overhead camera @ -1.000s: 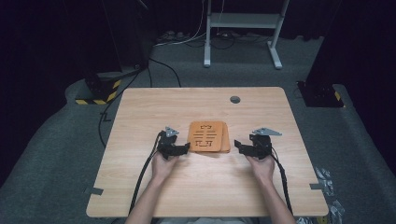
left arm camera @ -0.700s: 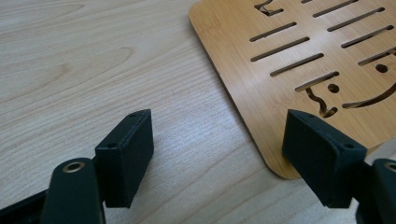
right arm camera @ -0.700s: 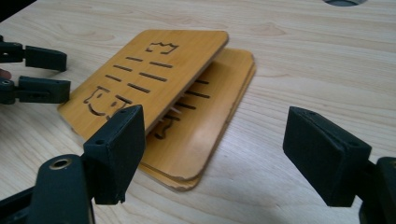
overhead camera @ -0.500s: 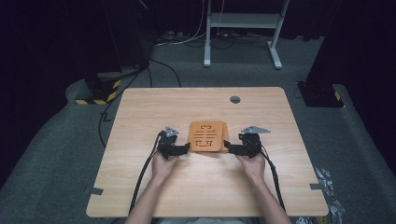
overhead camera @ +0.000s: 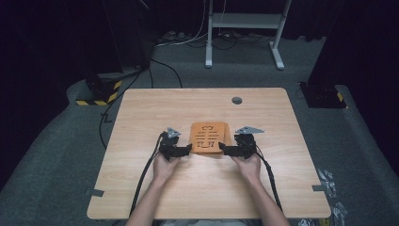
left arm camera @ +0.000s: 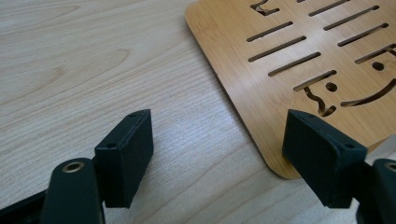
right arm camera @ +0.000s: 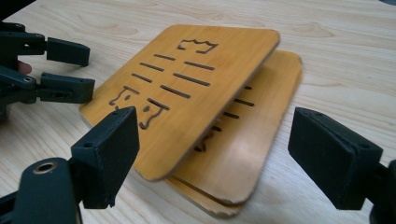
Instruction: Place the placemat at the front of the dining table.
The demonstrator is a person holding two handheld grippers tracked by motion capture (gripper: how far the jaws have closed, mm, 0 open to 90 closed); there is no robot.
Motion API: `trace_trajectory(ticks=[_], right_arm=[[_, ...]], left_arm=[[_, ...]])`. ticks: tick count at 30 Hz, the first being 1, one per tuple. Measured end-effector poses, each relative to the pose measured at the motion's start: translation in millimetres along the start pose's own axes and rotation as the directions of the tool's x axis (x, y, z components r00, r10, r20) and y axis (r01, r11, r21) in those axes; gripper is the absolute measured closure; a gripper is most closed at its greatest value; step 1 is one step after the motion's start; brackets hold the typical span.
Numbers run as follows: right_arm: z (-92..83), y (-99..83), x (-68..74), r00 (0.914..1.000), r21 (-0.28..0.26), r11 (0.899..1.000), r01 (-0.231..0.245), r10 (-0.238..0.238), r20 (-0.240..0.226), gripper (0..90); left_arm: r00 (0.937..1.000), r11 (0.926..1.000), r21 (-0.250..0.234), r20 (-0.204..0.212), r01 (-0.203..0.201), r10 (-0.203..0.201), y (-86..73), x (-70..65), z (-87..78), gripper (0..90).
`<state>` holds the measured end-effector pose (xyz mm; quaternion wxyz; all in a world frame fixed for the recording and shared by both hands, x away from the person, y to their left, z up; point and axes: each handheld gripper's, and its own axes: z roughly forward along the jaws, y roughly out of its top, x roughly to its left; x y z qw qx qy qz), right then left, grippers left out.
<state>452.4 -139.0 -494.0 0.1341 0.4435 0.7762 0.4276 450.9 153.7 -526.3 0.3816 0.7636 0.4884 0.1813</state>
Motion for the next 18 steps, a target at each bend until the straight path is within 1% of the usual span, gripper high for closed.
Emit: trace_trajectory(ticks=[1,5,9,11,12,13,18], right_arm=[[4.7,1.6,2.6,1.0000,0.005,1.000,0.004,-0.004,-0.006,16.4],[14.9,3.5,5.1,0.9998,0.019,1.000,-0.009,0.009,-0.016,16.5],[23.5,3.6,8.3,0.9998,0.037,0.999,-0.013,0.014,-0.018,16.5],[27.6,3.7,10.0,0.9997,0.038,0.999,-0.018,0.019,-0.014,16.6],[28.2,4.2,10.2,0.9996,0.050,0.999,-0.020,0.021,-0.017,16.6],[29.4,4.5,9.8,0.9998,0.046,0.999,-0.011,0.012,-0.014,16.7],[31.7,5.1,10.8,0.9998,0.056,0.998,-0.007,0.008,-0.015,17.4]], left_arm=[[1.0000,1.0000,0.000,0.000,0.002,-0.002,-0.1,-0.1,0.0,24.6],[1.0000,1.0000,0.001,-0.003,0.002,-0.002,-0.1,-0.5,-0.1,24.6],[1.0000,1.0000,0.000,-0.004,0.003,-0.003,-0.1,-0.6,0.0,24.5],[1.0000,1.0000,0.000,-0.004,0.003,-0.003,0.0,-0.7,0.1,24.4],[1.0000,1.0000,0.000,-0.005,0.003,-0.003,0.0,-0.7,0.1,24.4],[1.0000,1.0000,0.000,-0.005,0.004,-0.004,0.0,-0.8,0.1,24.4],[1.0000,1.0000,-0.001,-0.004,0.006,-0.006,0.5,-1.1,0.9,24.4]])
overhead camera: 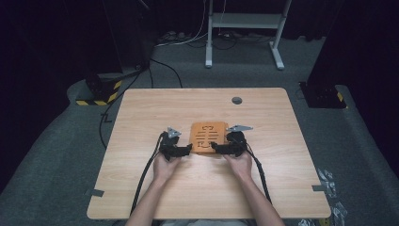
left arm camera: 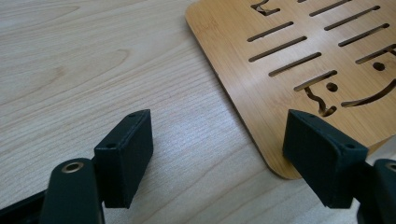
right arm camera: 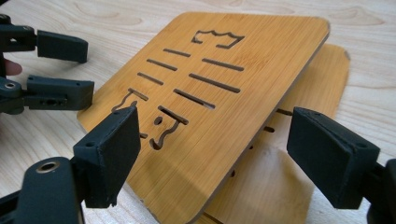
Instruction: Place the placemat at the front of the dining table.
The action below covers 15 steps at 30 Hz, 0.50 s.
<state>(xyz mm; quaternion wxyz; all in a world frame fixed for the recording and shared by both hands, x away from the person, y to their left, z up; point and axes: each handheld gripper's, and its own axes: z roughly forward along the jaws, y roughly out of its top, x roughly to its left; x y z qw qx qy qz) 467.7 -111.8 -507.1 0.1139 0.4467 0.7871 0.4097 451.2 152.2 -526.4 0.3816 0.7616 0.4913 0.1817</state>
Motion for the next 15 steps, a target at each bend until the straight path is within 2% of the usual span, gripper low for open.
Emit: trace_trajectory(ticks=[2,11,13,15], right_arm=[[1.7,-0.6,1.6,0.9999,0.003,1.000,-0.013,0.013,0.005,17.4],[5.0,-0.4,3.9,1.0000,0.010,1.000,-0.004,0.004,0.003,19.6],[6.2,-1.1,3.5,0.9995,0.008,1.000,0.028,-0.028,0.017,20.3],[6.9,-2.1,4.0,0.9999,0.002,1.000,0.012,-0.012,0.007,20.7]], left_arm=[[1.0000,1.0000,0.001,0.004,-0.001,0.001,0.8,0.2,0.9,24.5],[1.0000,1.0000,0.001,0.005,-0.007,0.007,1.4,0.1,1.6,24.6],[1.0000,1.0000,0.001,0.006,-0.008,0.008,1.5,0.1,1.7,24.6],[1.0000,1.0000,0.000,0.006,-0.007,0.007,1.6,0.1,1.9,24.7]])
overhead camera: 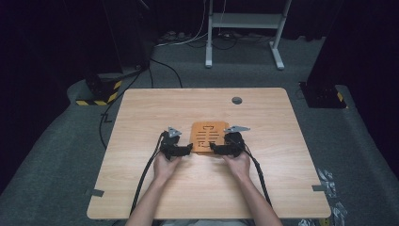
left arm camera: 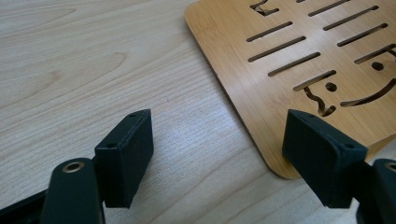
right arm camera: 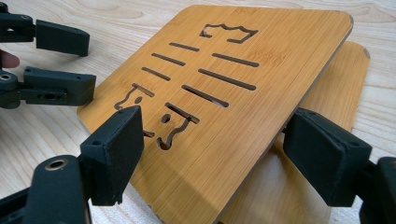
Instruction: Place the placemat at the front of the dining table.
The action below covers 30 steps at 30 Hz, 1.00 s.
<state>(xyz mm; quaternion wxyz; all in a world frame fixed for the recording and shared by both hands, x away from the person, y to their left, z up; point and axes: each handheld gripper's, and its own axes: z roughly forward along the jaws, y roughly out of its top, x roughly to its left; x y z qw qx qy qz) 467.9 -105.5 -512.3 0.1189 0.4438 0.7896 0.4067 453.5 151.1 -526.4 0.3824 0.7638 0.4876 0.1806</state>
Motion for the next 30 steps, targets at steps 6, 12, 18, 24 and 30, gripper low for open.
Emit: trace_trajectory(ticks=[6,12,18,24,30], right_arm=[[-0.8,-1.8,2.1,0.9999,0.010,1.000,0.015,-0.015,-0.007,21.0],[-1.3,-4.0,1.7,0.9998,-0.010,1.000,0.007,-0.007,-0.017,20.6],[-5.7,-3.9,2.1,0.9989,-0.045,0.999,-0.009,0.007,-0.046,20.9],[-9.0,-2.2,2.3,0.9982,-0.058,0.998,-0.010,0.006,-0.059,21.8],[-11.5,-0.5,3.3,0.9980,-0.068,0.998,-0.008,0.004,-0.064,22.6]], left_arm=[[1.0000,1.0000,0.000,-0.002,0.000,0.000,-0.1,-0.2,-0.1,24.6],[1.0000,1.0000,0.000,-0.001,0.000,0.000,0.0,-0.1,-0.1,24.6],[0.9999,1.0000,-0.003,-0.009,0.009,-0.009,-0.2,0.3,-0.6,24.6],[0.9994,0.9997,-0.002,-0.025,0.025,-0.025,0.2,0.2,-0.2,24.6],[0.9988,0.9992,-0.005,-0.027,0.039,-0.040,1.6,0.9,1.3,24.8]])
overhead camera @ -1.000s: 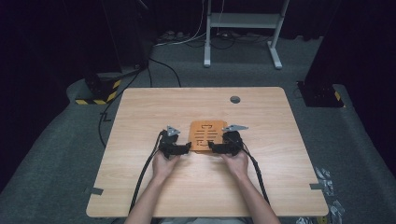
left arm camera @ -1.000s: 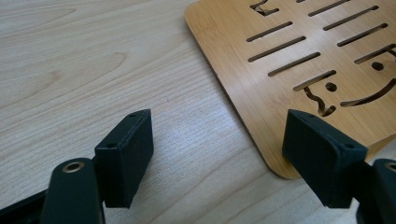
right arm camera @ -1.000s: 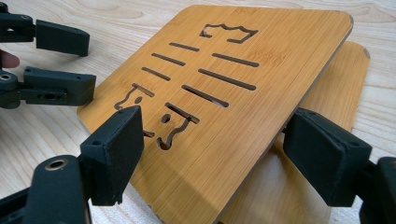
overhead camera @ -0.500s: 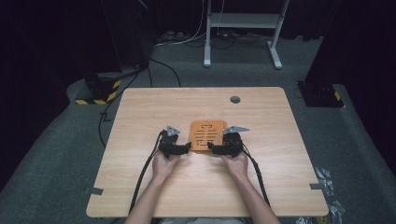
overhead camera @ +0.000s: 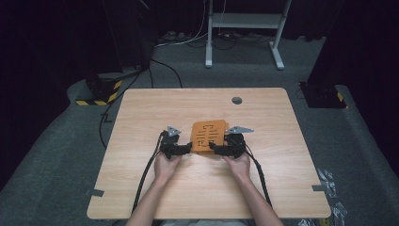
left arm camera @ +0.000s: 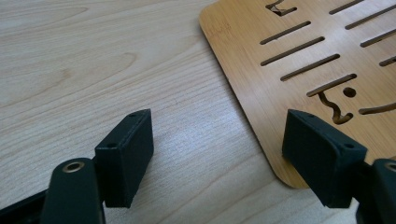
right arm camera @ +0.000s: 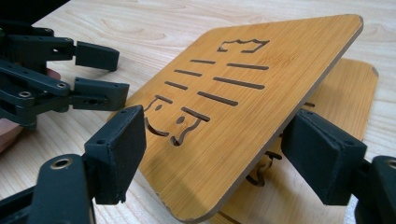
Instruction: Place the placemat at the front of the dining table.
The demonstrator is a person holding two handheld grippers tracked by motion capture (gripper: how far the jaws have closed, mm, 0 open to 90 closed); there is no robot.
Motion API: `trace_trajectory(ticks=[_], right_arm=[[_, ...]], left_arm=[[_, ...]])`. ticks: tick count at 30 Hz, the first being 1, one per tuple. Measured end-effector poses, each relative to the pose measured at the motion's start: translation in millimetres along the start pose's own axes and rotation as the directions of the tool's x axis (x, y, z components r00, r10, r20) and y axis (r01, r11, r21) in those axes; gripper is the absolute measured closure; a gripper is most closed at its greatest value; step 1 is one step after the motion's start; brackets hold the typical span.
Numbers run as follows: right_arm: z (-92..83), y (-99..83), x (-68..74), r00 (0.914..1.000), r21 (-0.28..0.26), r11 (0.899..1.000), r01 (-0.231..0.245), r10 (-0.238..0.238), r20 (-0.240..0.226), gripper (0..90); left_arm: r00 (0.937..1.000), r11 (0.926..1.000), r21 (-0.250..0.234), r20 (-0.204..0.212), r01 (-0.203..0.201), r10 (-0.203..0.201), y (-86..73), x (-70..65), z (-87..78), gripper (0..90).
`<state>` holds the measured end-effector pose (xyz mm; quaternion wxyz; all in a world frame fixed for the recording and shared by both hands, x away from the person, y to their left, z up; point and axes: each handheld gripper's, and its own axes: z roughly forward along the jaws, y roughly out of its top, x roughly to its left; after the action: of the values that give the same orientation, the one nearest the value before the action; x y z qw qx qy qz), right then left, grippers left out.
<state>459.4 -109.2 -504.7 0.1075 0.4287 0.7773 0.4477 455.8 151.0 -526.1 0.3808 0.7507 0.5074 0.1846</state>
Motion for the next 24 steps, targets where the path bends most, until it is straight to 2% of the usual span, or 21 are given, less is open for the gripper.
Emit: trace_trajectory(ticks=[11,19,24], right_arm=[[-4.6,6.4,3.7,0.9998,-0.010,1.000,0.010,-0.010,0.018,26.1],[-9.9,9.1,4.2,1.0000,-0.032,0.999,-0.005,0.005,-0.001,27.4],[-11.0,12.9,7.2,1.0000,-0.051,0.999,0.004,-0.004,-0.001,27.4]], left_arm=[[0.9999,0.9999,-0.003,-0.005,0.013,-0.013,-0.1,-1.6,0.3,24.6],[0.9999,0.9999,-0.003,0.000,0.013,-0.013,3.0,-1.7,3.8,24.6],[0.9999,0.9999,-0.002,-0.002,0.011,-0.011,3.2,-1.5,3.8,24.6]])
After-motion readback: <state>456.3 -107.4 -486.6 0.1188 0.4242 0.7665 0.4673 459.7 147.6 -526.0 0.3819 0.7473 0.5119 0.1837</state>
